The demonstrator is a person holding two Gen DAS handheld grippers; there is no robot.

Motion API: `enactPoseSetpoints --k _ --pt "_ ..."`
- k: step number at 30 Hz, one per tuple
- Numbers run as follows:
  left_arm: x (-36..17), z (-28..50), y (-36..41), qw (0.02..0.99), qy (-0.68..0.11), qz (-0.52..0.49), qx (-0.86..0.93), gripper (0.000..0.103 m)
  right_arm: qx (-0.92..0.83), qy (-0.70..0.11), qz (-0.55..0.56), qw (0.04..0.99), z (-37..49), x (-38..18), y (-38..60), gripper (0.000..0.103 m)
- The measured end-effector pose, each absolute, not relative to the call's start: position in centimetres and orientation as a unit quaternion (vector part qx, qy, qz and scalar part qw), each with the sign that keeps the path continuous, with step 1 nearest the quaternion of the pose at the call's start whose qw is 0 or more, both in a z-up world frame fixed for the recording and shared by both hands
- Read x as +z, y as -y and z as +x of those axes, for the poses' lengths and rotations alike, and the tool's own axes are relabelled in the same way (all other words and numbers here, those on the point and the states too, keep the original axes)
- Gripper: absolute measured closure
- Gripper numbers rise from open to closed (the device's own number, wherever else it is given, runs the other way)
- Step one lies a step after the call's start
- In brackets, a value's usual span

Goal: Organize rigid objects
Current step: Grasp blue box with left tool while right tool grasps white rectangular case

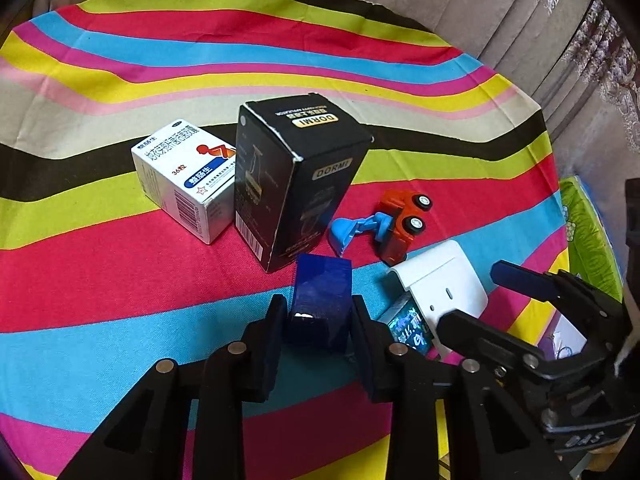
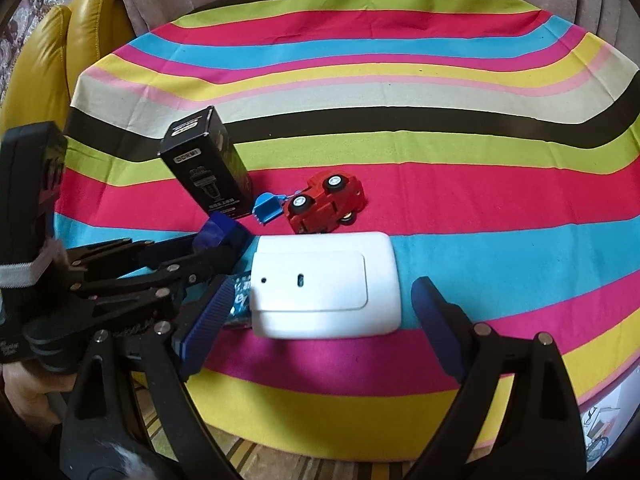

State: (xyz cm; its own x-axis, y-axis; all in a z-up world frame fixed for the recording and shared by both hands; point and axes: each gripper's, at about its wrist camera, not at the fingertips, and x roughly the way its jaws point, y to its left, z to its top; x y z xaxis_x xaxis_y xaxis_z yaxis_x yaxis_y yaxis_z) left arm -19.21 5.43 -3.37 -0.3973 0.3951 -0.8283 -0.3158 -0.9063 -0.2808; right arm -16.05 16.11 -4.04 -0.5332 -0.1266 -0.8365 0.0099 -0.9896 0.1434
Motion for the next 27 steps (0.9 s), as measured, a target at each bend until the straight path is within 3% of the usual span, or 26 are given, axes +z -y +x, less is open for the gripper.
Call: enactPoseSetpoints --k 27 --pt "-2.6 -18.4 -4.5 0.172 0.066 -0.466 0.866 0.071 -0.861 0.067 0.504 0.014 -18.6 -5.9 -16.1 0.014"
